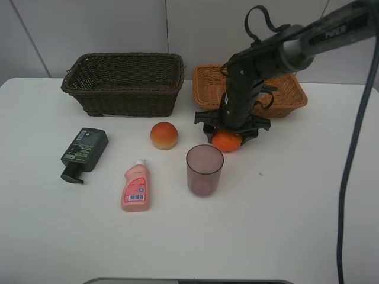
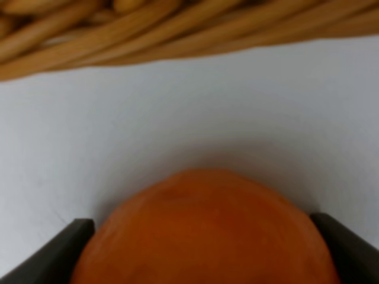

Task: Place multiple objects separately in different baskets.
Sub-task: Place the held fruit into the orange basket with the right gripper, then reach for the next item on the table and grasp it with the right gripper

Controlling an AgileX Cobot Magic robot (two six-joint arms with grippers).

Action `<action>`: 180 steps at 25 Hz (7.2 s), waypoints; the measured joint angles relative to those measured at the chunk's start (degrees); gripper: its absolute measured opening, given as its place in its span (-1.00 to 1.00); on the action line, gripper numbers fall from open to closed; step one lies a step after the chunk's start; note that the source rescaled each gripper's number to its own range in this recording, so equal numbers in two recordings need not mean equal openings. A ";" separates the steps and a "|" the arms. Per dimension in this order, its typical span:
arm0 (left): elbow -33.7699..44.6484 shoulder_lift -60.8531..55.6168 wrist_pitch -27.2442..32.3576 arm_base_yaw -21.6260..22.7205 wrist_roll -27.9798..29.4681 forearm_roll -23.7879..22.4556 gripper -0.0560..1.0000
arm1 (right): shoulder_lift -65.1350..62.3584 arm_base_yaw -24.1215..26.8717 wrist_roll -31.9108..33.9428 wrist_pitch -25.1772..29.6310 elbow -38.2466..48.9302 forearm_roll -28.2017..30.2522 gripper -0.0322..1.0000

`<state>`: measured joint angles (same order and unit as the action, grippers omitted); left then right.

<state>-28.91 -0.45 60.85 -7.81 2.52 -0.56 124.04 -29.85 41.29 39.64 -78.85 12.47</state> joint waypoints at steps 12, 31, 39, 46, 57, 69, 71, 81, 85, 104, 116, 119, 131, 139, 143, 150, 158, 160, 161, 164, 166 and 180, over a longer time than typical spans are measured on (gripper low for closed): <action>0.00 0.00 0.00 0.00 0.00 0.00 0.70 | -4.26 0.00 -0.11 2.24 0.06 -0.22 0.52; 0.00 0.00 0.00 0.00 0.00 0.00 0.70 | -11.53 4.86 -17.64 16.41 -9.74 -0.87 0.52; 0.00 0.00 0.00 0.00 0.00 0.00 0.70 | -9.15 11.19 -17.91 15.31 -15.01 -1.29 0.52; 0.00 0.00 0.00 0.00 0.00 0.00 0.70 | -8.08 16.06 -17.96 9.33 -15.55 1.15 0.52; 0.00 0.00 0.00 0.00 0.00 0.00 0.70 | -2.68 17.90 -17.96 2.00 -15.55 1.53 0.52; 0.00 0.00 0.00 0.00 0.00 0.00 0.70 | 0.96 18.04 -17.96 -1.18 -15.55 3.16 0.52; 0.00 0.00 0.00 0.00 0.00 0.00 0.70 | 0.96 18.04 -17.96 -1.24 -15.55 3.21 0.52; 0.00 0.00 0.00 0.00 0.00 0.00 0.70 | 0.96 18.04 -17.96 -0.86 -15.55 3.30 0.69; 0.00 0.00 0.00 0.00 0.00 0.00 0.70 | 0.02 17.41 -17.96 0.53 -15.55 3.30 0.69; 0.00 0.00 0.00 0.00 0.00 0.00 0.70 | -9.66 0.23 -25.90 14.07 -15.55 -5.44 0.69; 0.00 0.00 0.00 0.00 0.00 0.00 0.70 | -4.95 -10.66 -14.83 11.69 -15.55 -2.77 0.91; 0.00 0.00 0.00 0.00 0.00 0.00 0.70 | -3.38 -12.15 -11.69 9.00 -15.55 -1.68 0.92; 0.00 0.00 0.00 0.00 0.00 0.00 0.70 | 3.99 -14.05 -4.11 5.32 -19.22 0.90 0.92; 0.00 0.00 0.00 0.00 0.00 0.00 0.70 | 7.77 -14.07 -3.19 6.46 -24.28 2.74 0.92; 0.00 0.00 0.00 0.00 0.00 0.00 0.70 | 9.23 -14.07 -1.48 6.01 -24.91 2.90 0.92; 0.00 0.00 0.00 0.00 0.00 0.00 0.70 | 11.41 -13.95 -0.78 5.73 -24.91 3.28 0.92; 0.00 0.00 0.00 0.00 0.00 0.00 0.70 | 12.71 -13.95 -0.55 4.50 -24.91 3.35 0.92; 0.00 0.00 0.00 0.00 0.00 0.00 0.70 | 12.71 -13.95 -0.55 4.19 -24.91 3.35 0.92; 0.00 0.00 0.00 0.00 0.00 0.00 0.70 | 12.71 -13.95 -0.55 4.19 -24.91 3.30 0.92; 0.00 0.00 0.00 0.00 0.00 0.00 0.70 | 12.85 -13.95 -0.36 4.15 -24.91 3.30 0.92; 0.00 0.00 0.00 0.00 0.00 0.00 0.70 | 13.46 -13.95 -0.29 4.15 -24.91 3.23 0.92; 0.00 0.00 0.00 0.00 0.00 0.00 0.70 | 13.77 -13.95 -0.16 4.83 -25.02 2.97 0.27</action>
<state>-28.91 -0.45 60.85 -7.81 2.52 -0.56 137.81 -43.80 41.13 44.47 -103.87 15.44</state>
